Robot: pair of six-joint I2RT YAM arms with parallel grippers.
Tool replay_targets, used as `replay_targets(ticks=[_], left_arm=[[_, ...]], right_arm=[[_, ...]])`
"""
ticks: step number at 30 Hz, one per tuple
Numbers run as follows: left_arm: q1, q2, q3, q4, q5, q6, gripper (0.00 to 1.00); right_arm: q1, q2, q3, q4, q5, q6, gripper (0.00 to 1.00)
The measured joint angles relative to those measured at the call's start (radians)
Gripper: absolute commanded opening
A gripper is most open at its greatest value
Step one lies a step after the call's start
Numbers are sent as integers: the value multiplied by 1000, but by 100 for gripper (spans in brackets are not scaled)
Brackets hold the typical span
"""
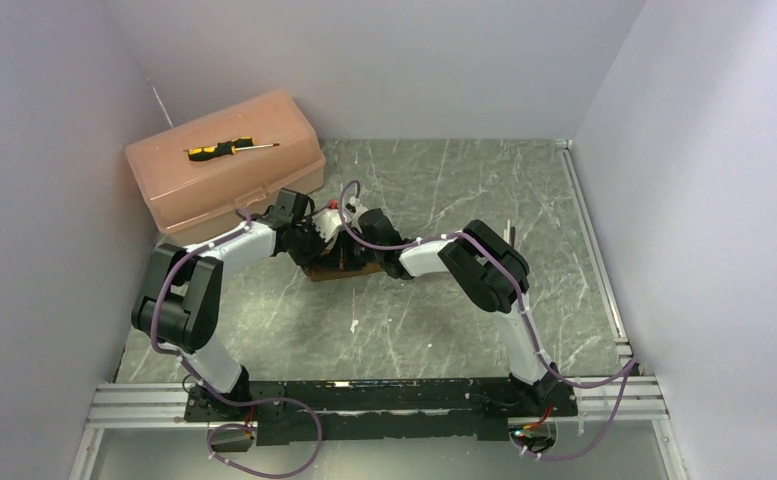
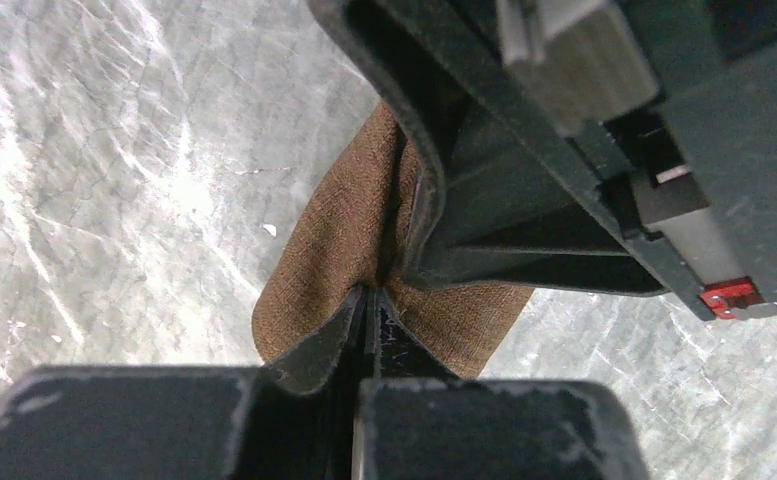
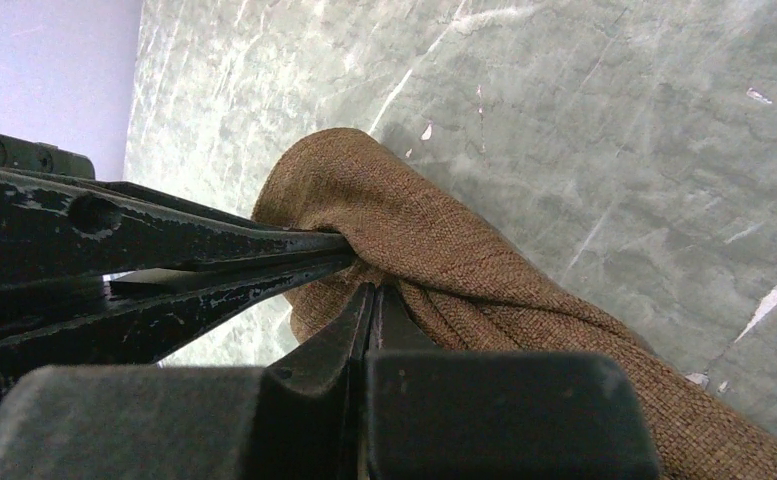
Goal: Fold the napkin into a case and place the utensils inside
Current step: Grasp the top corner of the smaller rectangle folded napkin from the folded napkin.
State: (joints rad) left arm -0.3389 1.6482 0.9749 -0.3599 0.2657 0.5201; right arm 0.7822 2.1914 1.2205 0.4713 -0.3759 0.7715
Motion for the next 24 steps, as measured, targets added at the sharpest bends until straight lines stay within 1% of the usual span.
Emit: replay_targets(ticks=[5,12,19,20,21,22,24], left_arm=[[2,6,7,-8,18,-13,3],[4,5,81,-63,24,-89,3],[4,-4,68,-92,36,-106,3],[4,-4,59,-94,36,-105,4],[4,-4,50,-95,34,-104,11],[4,-4,41,-95,30,-103,15],[4,-4,31,-92,18,-100,17]], right_arm=[[0,0,10,-19,0,0,0],[0,0,35,-68,15,8,0],[0,0,59,-112,43,9,0],[0,0,61,-116,47,9,0],[0,0,62,-117,50,8,0],[0,0,62,-117,52,9,0],[0,0,62,-117,53,8,0]])
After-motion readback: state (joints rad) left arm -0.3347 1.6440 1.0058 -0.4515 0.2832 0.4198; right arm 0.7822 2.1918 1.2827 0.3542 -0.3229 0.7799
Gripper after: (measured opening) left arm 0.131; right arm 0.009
